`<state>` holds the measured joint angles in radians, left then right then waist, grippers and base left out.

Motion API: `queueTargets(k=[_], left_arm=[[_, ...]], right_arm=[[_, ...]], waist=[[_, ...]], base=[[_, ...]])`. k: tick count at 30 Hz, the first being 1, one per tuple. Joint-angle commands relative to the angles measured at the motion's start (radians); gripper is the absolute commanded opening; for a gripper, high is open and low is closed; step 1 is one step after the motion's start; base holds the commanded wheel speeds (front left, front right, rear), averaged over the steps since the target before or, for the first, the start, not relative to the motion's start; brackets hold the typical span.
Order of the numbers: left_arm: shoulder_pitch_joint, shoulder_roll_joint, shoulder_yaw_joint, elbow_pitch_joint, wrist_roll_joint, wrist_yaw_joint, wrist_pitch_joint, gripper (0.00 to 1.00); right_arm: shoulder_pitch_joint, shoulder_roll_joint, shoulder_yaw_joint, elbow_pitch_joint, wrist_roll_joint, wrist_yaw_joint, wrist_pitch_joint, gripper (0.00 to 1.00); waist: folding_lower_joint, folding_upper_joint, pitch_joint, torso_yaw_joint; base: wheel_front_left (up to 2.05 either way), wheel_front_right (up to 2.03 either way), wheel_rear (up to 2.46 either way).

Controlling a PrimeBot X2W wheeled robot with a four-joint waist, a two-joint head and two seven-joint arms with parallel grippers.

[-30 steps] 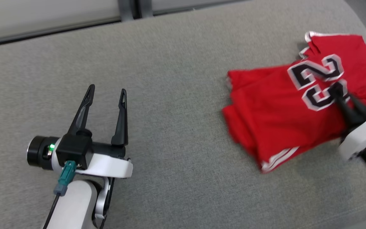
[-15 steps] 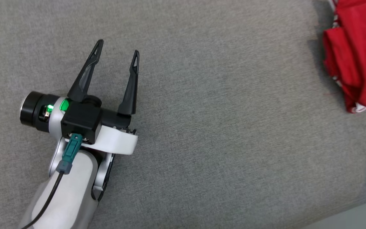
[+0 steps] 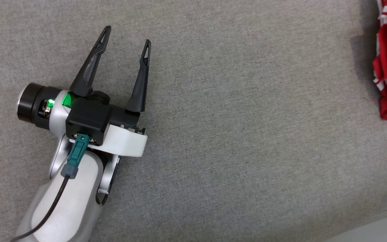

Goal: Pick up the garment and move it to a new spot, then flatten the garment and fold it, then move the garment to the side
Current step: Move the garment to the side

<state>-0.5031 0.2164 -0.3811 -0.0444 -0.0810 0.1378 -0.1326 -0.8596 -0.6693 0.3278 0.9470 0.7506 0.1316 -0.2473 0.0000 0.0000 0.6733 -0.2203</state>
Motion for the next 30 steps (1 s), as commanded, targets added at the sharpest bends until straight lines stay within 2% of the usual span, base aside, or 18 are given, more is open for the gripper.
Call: queueTargets(k=[1, 3, 6, 10, 15, 21, 30], left_arm=[[0.010, 0.008, -0.004, 0.023, -0.001, 0.002, 0.000, 1.00], [0.030, 0.006, -0.006, 0.034, -0.010, 0.004, -0.007, 1.00], [0.046, -0.001, -0.008, 0.055, -0.026, 0.002, -0.019, 1.00], [0.082, -0.012, -0.009, 0.088, -0.049, 0.007, -0.034, 1.00], [0.130, -0.018, -0.003, 0.117, -0.080, 0.013, -0.052, 1.00], [0.196, -0.026, 0.011, 0.153, -0.118, 0.028, -0.074, 1.00], [0.282, -0.040, 0.040, 0.171, -0.159, 0.058, -0.103, 1.00]], right_arm=[[0.020, 0.009, -0.008, -0.001, 0.015, -0.002, -0.013, 1.00], [0.046, 0.025, -0.030, -0.023, 0.029, -0.002, -0.017, 1.00], [0.111, 0.045, -0.114, -0.119, 0.001, -0.002, -0.018, 1.00], [0.252, 0.112, -0.233, -0.278, -0.082, -0.002, -0.018, 1.00], [0.432, 0.230, -0.335, -0.495, -0.203, -0.002, -0.018, 1.00], [0.605, 0.353, -0.343, -0.692, -0.310, -0.001, -0.018, 1.00], [0.718, 0.402, -0.311, -0.808, -0.369, -0.001, -0.013, 1.00]], waist=[[0.0000, 0.0000, -0.023, -0.010], [0.0000, 0.0000, -0.055, -0.020], [0.0000, 0.0000, -0.102, -0.035], [0.0000, 0.0000, -0.177, -0.048], [0.0000, 0.0000, -0.257, -0.038], [0.0000, 0.0000, -0.343, 0.009], [0.0000, 0.0000, -0.424, 0.102]], base=[[0.00, 0.00, 0.00], [0.00, 0.00, 0.00], [0.00, 0.00, 0.00], [0.00, 0.00, 0.00], [0.00, 0.00, 0.00], [0.00, 0.00, 0.00], [0.00, 0.00, 0.00]])
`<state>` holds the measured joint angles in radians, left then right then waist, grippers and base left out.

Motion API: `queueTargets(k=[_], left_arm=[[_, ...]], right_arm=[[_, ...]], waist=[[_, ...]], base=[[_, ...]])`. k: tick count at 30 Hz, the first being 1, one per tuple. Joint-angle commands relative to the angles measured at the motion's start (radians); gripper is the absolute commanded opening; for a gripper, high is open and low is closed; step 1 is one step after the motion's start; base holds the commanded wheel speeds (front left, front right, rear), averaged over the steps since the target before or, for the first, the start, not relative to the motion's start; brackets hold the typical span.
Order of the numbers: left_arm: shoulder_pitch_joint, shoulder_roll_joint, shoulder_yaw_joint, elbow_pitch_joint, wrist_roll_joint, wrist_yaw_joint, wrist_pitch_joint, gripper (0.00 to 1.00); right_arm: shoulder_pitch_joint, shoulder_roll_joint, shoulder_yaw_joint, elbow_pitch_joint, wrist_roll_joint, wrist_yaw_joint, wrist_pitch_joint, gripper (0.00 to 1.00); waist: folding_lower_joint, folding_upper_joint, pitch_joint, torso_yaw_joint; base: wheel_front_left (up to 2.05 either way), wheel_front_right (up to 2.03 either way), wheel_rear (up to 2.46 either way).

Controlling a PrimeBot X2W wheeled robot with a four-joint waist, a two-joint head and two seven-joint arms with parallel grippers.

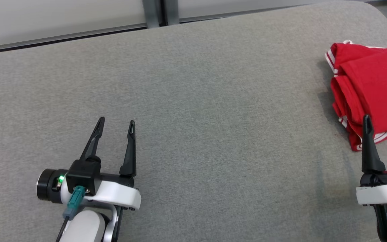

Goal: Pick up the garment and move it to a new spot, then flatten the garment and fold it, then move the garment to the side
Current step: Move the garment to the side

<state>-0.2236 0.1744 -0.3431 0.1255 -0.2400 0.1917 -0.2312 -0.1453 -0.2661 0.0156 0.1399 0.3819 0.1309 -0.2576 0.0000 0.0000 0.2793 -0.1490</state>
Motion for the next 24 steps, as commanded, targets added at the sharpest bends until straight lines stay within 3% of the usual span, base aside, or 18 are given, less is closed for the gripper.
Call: queueTargets(k=[1, 9, 18, 24], left_arm=[[0.015, 0.002, 0.006, 0.000, -0.006, 0.004, -0.008, 1.00], [0.134, 0.015, 0.056, -0.002, -0.046, 0.031, -0.027, 1.00], [0.271, 0.043, 0.076, -0.014, -0.074, 0.032, -0.027, 1.00], [0.308, 0.061, 0.080, -0.026, -0.088, 0.026, -0.019, 1.00]], right_arm=[[0.013, 0.001, 0.002, -0.013, -0.004, 0.000, 0.004, 1.00], [0.113, 0.018, 0.001, -0.113, -0.059, 0.000, 0.103, 1.00], [0.219, 0.051, 0.015, -0.146, -0.087, 0.000, 0.177, 1.00], [0.270, 0.068, 0.008, -0.173, -0.104, 0.000, 0.208, 1.00]], waist=[[0.0000, 0.0000, -0.041, 0.045], [0.0000, 0.0000, -0.153, 0.173], [0.0000, 0.0000, -0.282, 0.192], [0.0000, 0.0000, -0.310, 0.187]], base=[[0.00, 0.00, 0.00], [0.00, 0.00, 0.00], [0.00, 0.00, 0.00], [0.00, 0.00, 0.00]])
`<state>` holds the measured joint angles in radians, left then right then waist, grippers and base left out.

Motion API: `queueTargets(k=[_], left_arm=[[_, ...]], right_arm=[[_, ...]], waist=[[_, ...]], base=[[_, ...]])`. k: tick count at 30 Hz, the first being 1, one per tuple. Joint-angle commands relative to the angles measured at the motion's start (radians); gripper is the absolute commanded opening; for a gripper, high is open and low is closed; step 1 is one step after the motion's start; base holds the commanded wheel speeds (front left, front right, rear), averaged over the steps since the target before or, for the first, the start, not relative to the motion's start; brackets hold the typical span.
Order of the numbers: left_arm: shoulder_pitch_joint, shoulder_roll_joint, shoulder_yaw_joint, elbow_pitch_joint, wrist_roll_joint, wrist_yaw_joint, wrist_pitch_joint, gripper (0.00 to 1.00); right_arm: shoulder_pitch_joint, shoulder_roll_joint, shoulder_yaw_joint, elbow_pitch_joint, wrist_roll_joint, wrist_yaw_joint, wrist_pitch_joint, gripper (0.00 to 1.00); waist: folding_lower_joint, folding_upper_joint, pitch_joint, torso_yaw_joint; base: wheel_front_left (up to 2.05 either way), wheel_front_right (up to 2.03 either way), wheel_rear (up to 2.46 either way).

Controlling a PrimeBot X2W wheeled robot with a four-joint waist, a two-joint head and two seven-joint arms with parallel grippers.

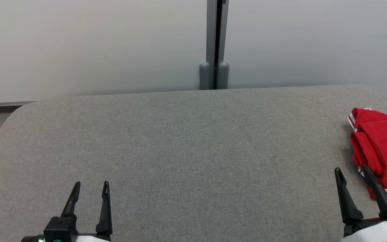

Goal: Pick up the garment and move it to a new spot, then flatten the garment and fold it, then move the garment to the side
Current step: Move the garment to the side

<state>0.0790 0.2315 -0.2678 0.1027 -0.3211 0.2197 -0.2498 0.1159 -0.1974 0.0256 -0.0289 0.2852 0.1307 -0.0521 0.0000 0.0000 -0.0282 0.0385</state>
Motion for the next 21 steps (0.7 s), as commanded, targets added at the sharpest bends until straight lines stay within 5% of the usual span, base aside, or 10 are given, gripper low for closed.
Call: queueTargets(k=[1, 21], left_arm=[[0.009, 0.005, 0.005, -0.004, -0.008, -0.001, 0.001, 1.00], [0.022, 0.019, -0.011, 0.000, -0.009, 0.014, 0.007, 1.00]], right_arm=[[0.014, 0.001, -0.003, -0.006, -0.009, 0.000, 0.003, 1.00], [0.039, 0.007, -0.010, -0.025, -0.015, 0.000, 0.023, 1.00]], waist=[[0.0000, 0.0000, -0.006, -0.002], [0.0000, 0.0000, -0.018, -0.001]], base=[[0.00, 0.00, 0.00], [0.00, 0.00, 0.00]])
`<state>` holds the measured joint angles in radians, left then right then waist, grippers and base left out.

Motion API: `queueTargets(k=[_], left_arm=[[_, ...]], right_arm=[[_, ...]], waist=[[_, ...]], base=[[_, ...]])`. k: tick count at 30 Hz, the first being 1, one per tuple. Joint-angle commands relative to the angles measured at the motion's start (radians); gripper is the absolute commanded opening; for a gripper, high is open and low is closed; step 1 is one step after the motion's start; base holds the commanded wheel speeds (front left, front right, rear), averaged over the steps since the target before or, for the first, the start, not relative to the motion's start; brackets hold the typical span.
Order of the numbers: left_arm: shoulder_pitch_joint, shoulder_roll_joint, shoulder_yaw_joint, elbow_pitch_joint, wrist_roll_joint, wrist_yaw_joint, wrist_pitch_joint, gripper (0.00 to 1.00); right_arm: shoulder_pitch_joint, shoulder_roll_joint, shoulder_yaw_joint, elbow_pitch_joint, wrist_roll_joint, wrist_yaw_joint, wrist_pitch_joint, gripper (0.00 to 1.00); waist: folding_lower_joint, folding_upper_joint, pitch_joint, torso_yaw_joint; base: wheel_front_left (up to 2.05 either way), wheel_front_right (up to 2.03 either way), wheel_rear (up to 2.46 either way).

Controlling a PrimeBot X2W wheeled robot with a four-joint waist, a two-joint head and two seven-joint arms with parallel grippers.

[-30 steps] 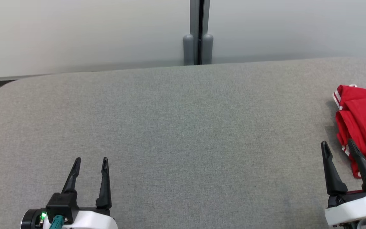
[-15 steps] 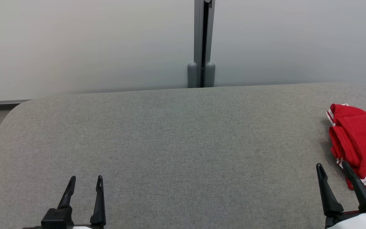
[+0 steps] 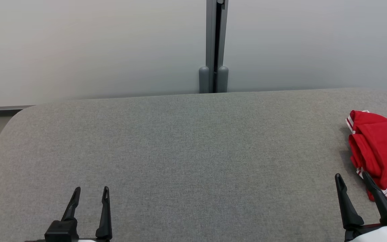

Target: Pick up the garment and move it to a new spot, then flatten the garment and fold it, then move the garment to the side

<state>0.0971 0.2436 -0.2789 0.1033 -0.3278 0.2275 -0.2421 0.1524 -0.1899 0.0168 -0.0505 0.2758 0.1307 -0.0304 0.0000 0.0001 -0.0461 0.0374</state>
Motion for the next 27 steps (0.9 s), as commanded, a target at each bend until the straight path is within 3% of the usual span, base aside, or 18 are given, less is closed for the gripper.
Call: queueTargets(k=[1, 18, 19, 27], left_arm=[[0.003, 0.007, 0.000, 0.000, -0.003, 0.005, -0.001, 1.00], [-0.010, 0.014, -0.014, -0.002, -0.006, 0.012, 0.008, 1.00], [-0.001, 0.004, -0.016, 0.003, -0.009, 0.006, 0.010, 0.00], [-0.004, -0.019, 0.006, 0.022, -0.117, -0.019, 0.036, 0.00]], right_arm=[[0.001, 0.000, -0.001, -0.004, -0.006, 0.000, 0.002, 1.00], [-0.010, -0.002, 0.003, 0.001, 0.005, 0.000, -0.004, 1.00], [-0.004, 0.004, 0.002, 0.006, 0.004, 0.000, 0.000, 0.00], [-0.014, 0.023, -0.003, 0.045, 0.114, 0.000, 0.009, 0.00]], waist=[[0.0000, -0.0001, 0.000, 0.000], [0.0000, -0.0001, -0.004, -0.007], [0.0000, -0.0001, -0.004, -0.007], [0.0000, -0.0001, -0.001, -0.009]], base=[[0.00, 0.00, 0.00], [0.00, 0.00, 0.00], [0.00, 0.00, 0.00], [0.00, 0.00, 0.00]])
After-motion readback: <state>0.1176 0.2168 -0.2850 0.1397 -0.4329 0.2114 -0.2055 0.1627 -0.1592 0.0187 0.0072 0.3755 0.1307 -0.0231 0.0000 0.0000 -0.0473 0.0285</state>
